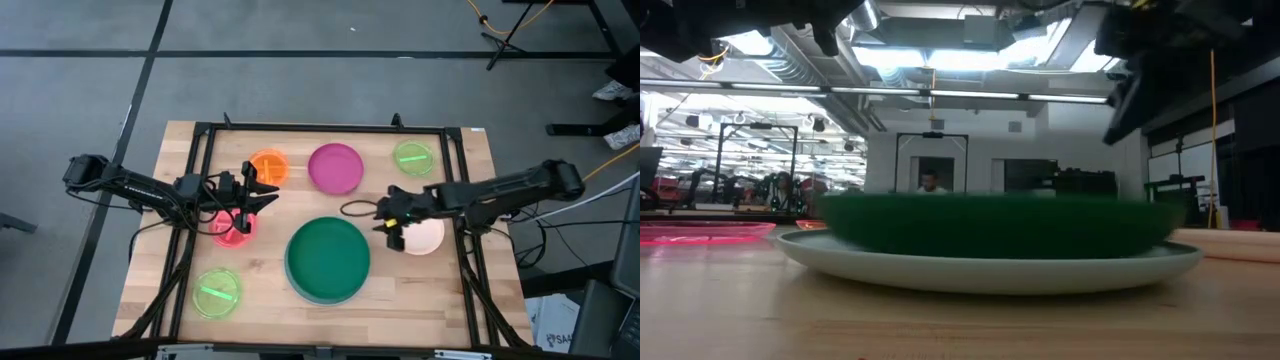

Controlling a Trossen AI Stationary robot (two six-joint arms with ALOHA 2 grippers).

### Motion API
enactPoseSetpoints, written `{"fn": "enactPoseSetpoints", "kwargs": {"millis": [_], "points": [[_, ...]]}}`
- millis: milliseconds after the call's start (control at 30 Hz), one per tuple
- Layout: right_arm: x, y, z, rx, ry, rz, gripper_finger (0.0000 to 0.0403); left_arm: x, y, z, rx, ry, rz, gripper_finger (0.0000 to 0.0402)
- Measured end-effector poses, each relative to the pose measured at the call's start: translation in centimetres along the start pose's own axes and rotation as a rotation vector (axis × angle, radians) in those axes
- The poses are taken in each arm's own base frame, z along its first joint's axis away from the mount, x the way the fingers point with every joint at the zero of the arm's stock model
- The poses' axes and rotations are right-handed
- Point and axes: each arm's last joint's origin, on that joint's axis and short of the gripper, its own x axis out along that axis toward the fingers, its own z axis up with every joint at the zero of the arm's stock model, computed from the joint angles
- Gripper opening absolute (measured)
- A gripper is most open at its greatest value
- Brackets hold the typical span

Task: Stack plastic plates
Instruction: Stack the pink plate on top of the green plate

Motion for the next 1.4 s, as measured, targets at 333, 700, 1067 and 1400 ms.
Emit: {"fn": "enactPoseSetpoints", "kwargs": {"millis": [333, 700, 1067, 1400], "points": [[-0.9, 3.6, -2.0, -0.094, 0.048, 0.001, 0.014, 0.0, 0.0, 0.0, -0.004, 0.0, 0.0, 0.0082], [-0.3, 4.1, -3.7, -0.007, 0.065, -0.071, 0.014, 0.0, 0.0, 0.0, -0.003, 0.0, 0.0, 0.0082], [0.9, 5.6, -8.7, 0.001, 0.173, -0.035, 0.014, 0.0, 0.0, 0.0, -0.003, 0.0, 0.001, 0.0082], [1.7, 5.2, -10.8, 0.01, 0.161, -0.092, 0.014, 0.0, 0.0, 0.0, 0.0, 0.0, 0.001, 0.0082]]}}
